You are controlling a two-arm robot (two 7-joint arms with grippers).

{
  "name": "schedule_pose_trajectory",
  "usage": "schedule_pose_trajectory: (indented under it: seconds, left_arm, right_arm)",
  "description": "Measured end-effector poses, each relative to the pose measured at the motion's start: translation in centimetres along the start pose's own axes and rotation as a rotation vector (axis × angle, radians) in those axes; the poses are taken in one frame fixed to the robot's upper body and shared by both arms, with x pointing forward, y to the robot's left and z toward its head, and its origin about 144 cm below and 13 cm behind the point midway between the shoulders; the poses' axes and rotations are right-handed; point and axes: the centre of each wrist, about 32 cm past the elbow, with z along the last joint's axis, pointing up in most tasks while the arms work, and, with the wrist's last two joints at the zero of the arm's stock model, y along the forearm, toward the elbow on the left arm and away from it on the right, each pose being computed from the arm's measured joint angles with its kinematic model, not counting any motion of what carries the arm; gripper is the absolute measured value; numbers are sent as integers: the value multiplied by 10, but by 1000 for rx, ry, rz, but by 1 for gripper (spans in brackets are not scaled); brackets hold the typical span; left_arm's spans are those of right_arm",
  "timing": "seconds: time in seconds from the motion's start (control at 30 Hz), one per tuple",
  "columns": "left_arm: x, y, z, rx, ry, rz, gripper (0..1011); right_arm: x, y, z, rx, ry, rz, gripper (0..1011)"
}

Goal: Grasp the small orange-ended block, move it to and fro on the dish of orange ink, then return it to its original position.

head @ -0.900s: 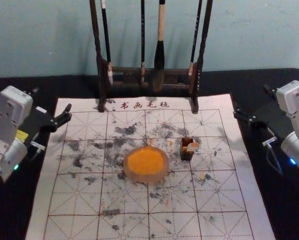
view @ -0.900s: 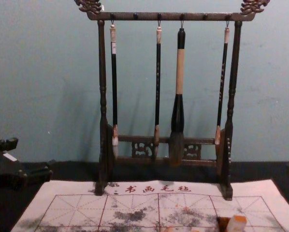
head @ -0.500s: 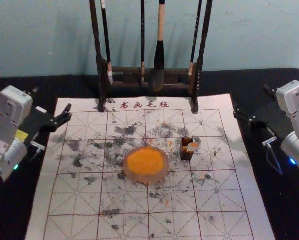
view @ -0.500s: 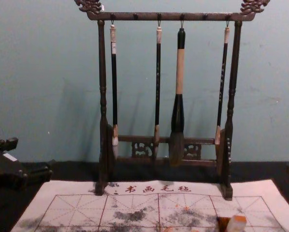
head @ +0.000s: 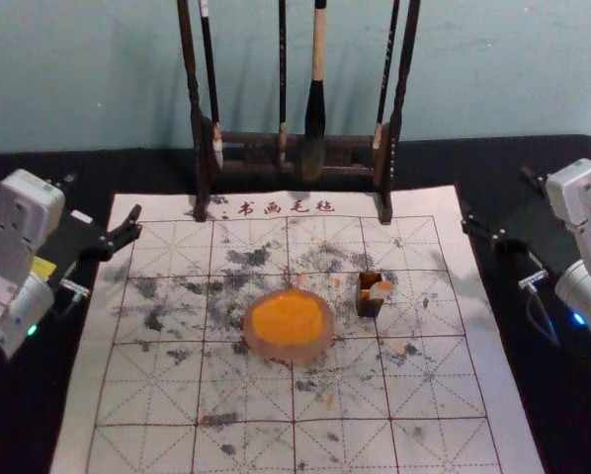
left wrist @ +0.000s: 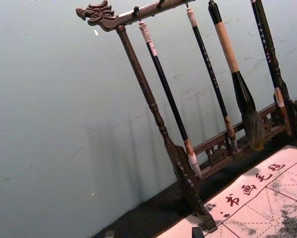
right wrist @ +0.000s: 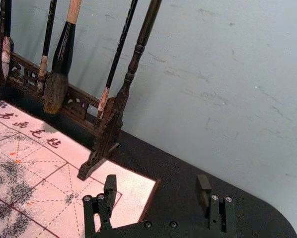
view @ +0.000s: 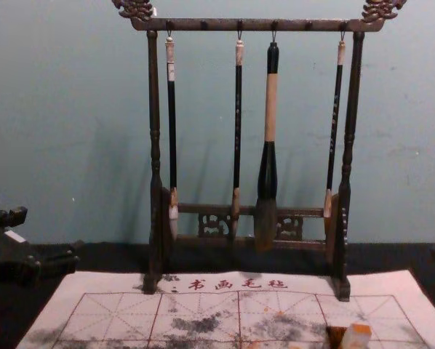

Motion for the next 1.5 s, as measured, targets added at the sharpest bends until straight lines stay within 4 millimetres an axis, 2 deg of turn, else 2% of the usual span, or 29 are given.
schedule_pose_trajectory:
  seconds: [0.73, 0.87, 1.13, 1.3, 1.5]
  left_arm:
    - [0, 0, 0, 0, 0, 0, 1001]
    - [0, 0, 0, 0, 0, 0, 1001]
    - [0, 0, 0, 0, 0, 0, 1001]
    - [0, 0, 0, 0, 0, 0, 1001]
    - [0, 0, 0, 0, 0, 0, 1001]
  right_arm:
    - [0, -3, -1, 8, 4, 24, 1000]
    - [2, -10, -3, 34, 7, 90, 1000]
    - [11, -38, -14, 96, -29, 345, 1000]
    - [14, -47, -18, 119, -47, 465, 1002]
    - [13, -45, -21, 137, -61, 555, 1000]
